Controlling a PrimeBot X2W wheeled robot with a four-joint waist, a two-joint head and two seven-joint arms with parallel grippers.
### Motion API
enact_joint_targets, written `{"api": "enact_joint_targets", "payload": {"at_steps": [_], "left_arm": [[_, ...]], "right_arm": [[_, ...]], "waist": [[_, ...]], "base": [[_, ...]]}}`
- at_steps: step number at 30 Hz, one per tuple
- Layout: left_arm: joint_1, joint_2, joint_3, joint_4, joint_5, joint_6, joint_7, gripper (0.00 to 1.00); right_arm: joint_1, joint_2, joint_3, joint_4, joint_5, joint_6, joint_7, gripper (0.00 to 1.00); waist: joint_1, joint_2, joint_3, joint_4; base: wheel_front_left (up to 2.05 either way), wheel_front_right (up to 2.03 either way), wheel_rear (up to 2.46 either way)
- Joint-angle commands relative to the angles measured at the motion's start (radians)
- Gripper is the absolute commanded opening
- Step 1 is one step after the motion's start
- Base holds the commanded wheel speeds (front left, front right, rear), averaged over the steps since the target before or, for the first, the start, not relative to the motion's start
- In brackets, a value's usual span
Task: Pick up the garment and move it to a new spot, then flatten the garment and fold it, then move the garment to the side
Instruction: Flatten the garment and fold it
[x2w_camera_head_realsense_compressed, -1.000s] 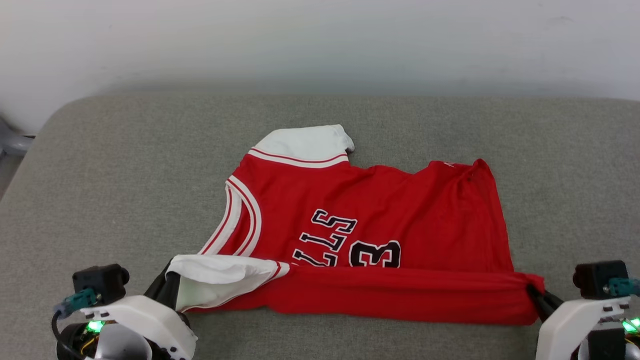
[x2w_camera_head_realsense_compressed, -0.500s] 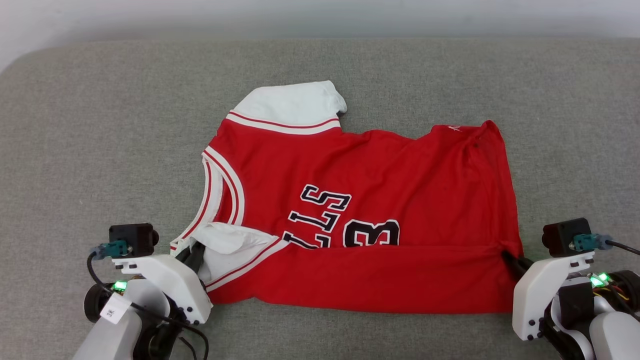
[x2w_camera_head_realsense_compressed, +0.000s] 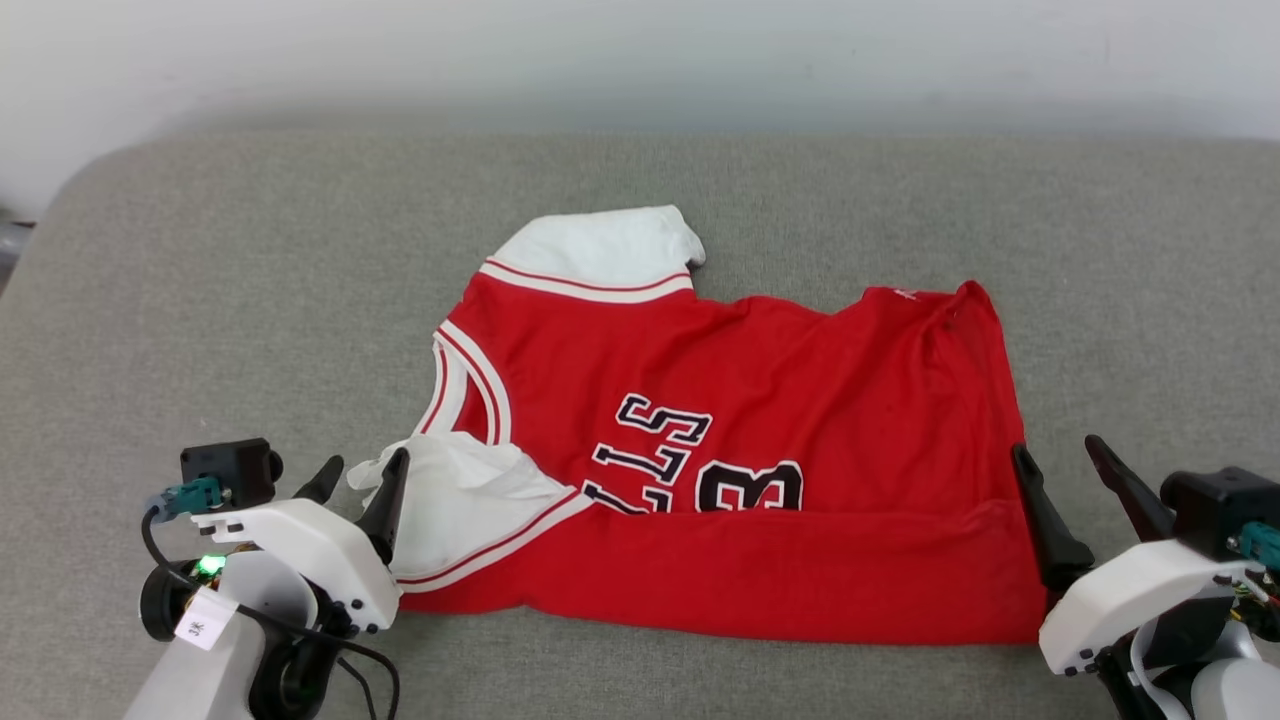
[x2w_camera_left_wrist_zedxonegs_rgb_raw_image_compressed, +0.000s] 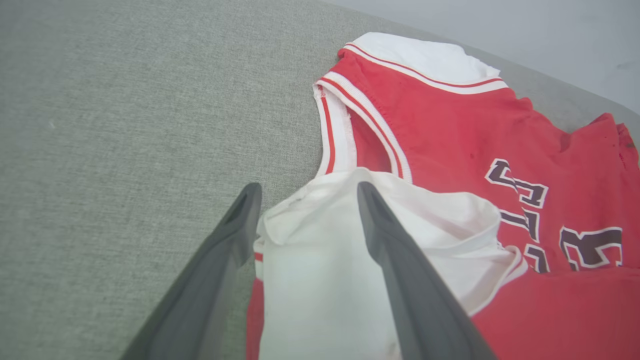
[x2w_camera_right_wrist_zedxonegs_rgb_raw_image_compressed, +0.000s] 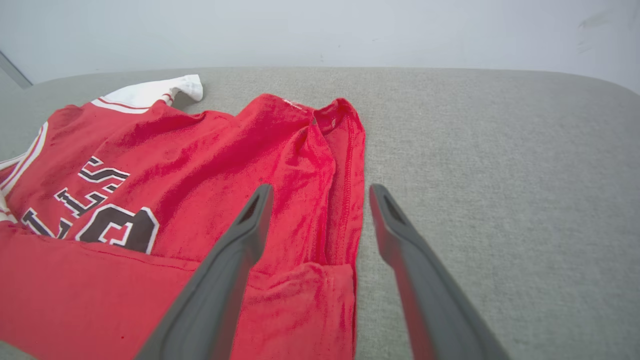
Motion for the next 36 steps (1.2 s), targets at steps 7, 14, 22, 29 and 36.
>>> {"api": "enact_joint_targets", "payload": {"at_steps": [7, 14, 22, 29, 36], "left_arm": [[0.039, 0.087, 0.014, -0.092, -0.033, 0.014, 0.139, 1.00], [0.062, 0.188, 0.015, -0.180, -0.141, 0.021, 0.429, 1.00], [0.107, 0.226, 0.017, -0.202, -0.234, 0.066, 0.617, 1.00], [0.097, 0.197, -0.018, -0.139, -0.251, 0.056, 0.658, 0.59], [0.092, 0.155, -0.060, -0.086, -0.262, 0.027, 0.675, 0.00]], "right_arm": [[0.082, 0.065, -0.047, -0.085, -0.041, -0.001, -0.057, 1.00], [0.118, 0.093, -0.059, -0.133, -0.053, -0.001, -0.047, 1.00], [0.095, 0.111, -0.058, -0.145, -0.051, -0.001, -0.050, 1.00], [0.077, 0.120, -0.069, -0.131, -0.040, -0.001, -0.045, 1.00], [0.068, 0.121, -0.098, -0.133, -0.025, -0.001, -0.007, 1.00]], "waist": [[-0.0001, 0.0000, -0.090, 0.000], [-0.0001, 0.0000, -0.091, -0.027], [-0.0001, 0.0000, -0.029, -0.078], [-0.0001, 0.0000, 0.014, -0.099], [-0.0001, 0.0000, 0.018, -0.094]], "base": [[0.00, 0.00, 0.00], [0.00, 0.00, 0.00], [0.00, 0.00, 0.00], [0.00, 0.00, 0.00], [0.00, 0.00, 0.00]]}}
